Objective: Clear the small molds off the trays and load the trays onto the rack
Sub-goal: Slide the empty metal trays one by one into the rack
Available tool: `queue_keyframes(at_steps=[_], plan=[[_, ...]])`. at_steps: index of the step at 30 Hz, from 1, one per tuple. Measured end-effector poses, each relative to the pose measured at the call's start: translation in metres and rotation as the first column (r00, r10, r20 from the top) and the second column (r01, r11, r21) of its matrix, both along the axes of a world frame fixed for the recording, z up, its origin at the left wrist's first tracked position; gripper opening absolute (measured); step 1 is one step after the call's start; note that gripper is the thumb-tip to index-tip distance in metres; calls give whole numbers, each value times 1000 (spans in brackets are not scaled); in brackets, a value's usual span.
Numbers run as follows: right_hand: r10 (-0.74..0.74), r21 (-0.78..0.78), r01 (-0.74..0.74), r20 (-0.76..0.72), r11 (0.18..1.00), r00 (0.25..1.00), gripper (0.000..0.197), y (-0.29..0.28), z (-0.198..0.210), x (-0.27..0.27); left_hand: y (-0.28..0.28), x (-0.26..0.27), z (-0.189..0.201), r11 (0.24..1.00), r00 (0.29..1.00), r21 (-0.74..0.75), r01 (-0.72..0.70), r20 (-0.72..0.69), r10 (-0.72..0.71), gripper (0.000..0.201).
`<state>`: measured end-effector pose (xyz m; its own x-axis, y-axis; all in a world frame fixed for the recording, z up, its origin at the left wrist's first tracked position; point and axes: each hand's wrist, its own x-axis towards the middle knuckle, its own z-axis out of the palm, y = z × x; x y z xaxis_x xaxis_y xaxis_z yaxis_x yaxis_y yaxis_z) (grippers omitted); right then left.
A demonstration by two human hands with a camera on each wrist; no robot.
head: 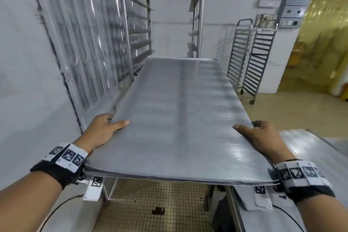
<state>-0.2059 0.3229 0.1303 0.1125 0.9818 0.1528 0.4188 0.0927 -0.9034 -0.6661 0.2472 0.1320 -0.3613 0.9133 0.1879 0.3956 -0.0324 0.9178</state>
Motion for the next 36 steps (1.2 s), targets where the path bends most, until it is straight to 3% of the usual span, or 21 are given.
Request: queue_keyframes(at_steps=[3, 5, 7, 10, 16, 18, 25, 36], plan=[[54, -46, -53, 9, 998, 999, 53, 13, -11, -29, 0, -24, -16, 998, 999, -48, -32, 26, 34, 23], [62, -80, -61, 16, 995, 998, 57, 25, -22, -45, 4, -35, -23, 997, 998, -71, -43, 38, 46, 20], [81, -106, -78, 26, 991, 996, 67, 39, -34, -60, 12, -45, -31, 994, 997, -87, -58, 51, 63, 32], [101, -148, -95, 33, 984, 994, 56, 58, -46, -82, 29, -60, -40, 991, 996, -112, -70, 50, 76, 42], [101, -156, -97, 18, 983, 995, 43, 100, -59, -126, 86, -113, -67, 990, 998, -136, -29, 44, 36, 33], [95, -160, -89, 30, 983, 995, 47, 115, -64, -139, 105, -129, -71, 987, 1000, -162, -16, 10, 18, 28], [44, -163, -33, 66, 986, 997, 49, 163, -65, -170, 171, -171, -78, 979, 1000, -204, 8, 2, -7, 47], [20, -176, 7, 152, 984, 988, 43, 261, -84, -188, 279, -190, -110, 966, 999, -255, 39, 22, -34, 46]])
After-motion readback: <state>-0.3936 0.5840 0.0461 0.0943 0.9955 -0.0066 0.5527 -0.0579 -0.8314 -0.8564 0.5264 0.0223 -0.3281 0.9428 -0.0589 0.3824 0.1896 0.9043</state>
